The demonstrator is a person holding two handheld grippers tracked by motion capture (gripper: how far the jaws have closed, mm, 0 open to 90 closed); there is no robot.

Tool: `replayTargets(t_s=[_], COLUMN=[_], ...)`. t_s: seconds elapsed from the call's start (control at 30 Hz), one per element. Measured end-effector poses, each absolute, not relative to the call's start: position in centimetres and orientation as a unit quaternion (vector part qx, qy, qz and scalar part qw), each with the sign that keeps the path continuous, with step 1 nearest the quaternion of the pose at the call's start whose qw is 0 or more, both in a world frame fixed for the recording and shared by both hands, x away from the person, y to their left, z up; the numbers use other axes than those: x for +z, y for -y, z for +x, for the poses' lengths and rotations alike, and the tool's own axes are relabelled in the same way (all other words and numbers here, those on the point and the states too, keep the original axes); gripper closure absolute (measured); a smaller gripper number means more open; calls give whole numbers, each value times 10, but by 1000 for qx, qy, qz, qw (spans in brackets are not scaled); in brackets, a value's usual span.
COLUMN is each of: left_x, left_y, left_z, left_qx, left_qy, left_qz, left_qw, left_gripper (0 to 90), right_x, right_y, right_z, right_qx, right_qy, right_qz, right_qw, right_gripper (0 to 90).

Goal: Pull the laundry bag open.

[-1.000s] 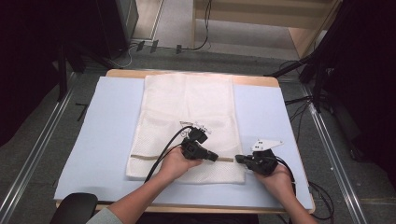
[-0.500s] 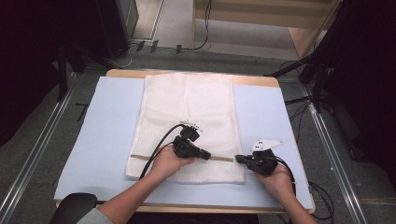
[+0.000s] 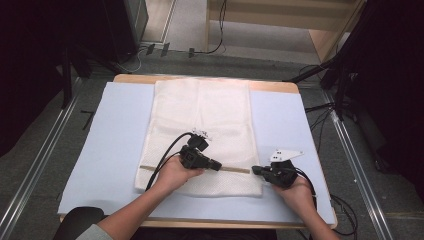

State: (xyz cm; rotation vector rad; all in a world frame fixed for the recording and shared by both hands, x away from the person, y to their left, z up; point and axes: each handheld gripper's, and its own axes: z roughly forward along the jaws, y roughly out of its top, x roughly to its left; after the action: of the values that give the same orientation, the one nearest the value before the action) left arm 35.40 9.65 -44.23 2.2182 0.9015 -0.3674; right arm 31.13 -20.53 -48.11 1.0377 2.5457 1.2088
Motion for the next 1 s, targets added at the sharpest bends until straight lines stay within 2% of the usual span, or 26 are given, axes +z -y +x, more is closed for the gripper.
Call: replayTargets(t_s=[1.0], left_x=[-434], left_y=[-136], left_z=[358], left_qx=[-152], left_qy=[-366], left_qz=[848], left_qw=[353], left_gripper=[892], right_x=[-481], right_y=[205], right_z=[311], right_qx=[400], right_qy=[-847], right_qz=[342], right_qw=[73], right_gripper=[900])
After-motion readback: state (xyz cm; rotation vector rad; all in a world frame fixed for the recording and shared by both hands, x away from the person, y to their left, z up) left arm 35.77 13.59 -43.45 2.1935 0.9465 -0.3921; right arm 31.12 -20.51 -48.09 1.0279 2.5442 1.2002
